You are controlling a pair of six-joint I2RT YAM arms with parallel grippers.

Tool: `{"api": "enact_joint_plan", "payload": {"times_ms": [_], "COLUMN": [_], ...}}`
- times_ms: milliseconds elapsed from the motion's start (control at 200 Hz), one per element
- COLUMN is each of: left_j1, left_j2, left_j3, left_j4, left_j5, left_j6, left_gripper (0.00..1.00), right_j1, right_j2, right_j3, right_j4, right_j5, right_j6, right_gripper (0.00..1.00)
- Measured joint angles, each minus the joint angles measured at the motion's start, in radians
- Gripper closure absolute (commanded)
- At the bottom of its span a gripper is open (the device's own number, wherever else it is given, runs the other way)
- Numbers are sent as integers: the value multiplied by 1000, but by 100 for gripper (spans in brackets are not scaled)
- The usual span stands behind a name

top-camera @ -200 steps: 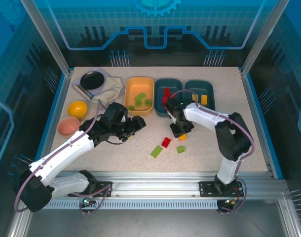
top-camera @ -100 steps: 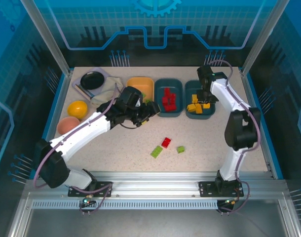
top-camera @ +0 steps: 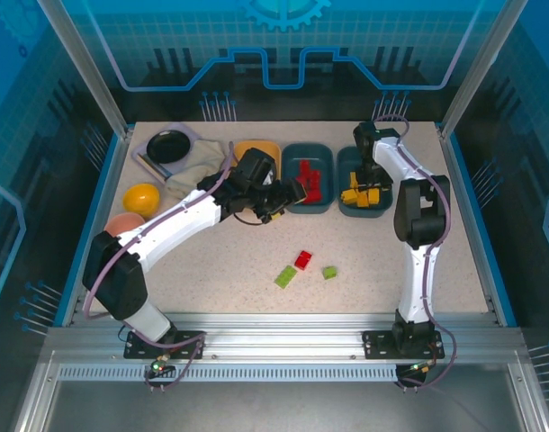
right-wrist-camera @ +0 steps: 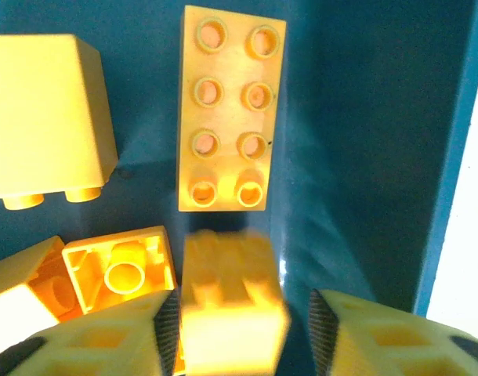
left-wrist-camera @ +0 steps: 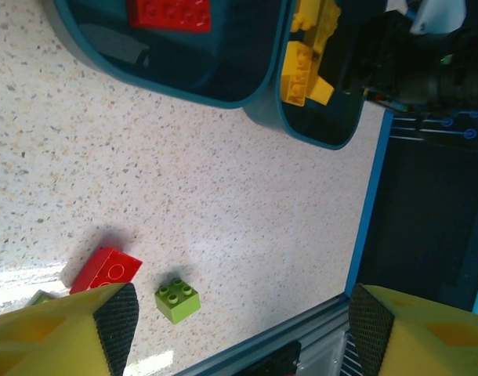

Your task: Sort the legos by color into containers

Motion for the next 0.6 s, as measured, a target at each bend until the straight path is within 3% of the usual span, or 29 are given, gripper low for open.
{"api": "enact_joint_plan", "payload": {"times_ms": [160,300,425,600], "left_j1": [-15,-35,-57,-101], "left_j2": [9,26,64,150], "left_j3": [21,61,98,137], "left_j4": [-33,-95,-161,-258], "left_j5": [0,-1,-5,-13], "left_j6": [11,-3,-41,-23], "left_gripper": [26,27,28,28], "right_j1": [3,10,48,177], "right_j2": [-16,-119,-336,-742], "right_j3": [3,1,-90,-416], "right_j4": [-9,-15,26,96], "right_j5": [-10,-39,-96,-266], "right_j6": [-2,-1,3,44], "right_gripper": [38,37,34,28]}}
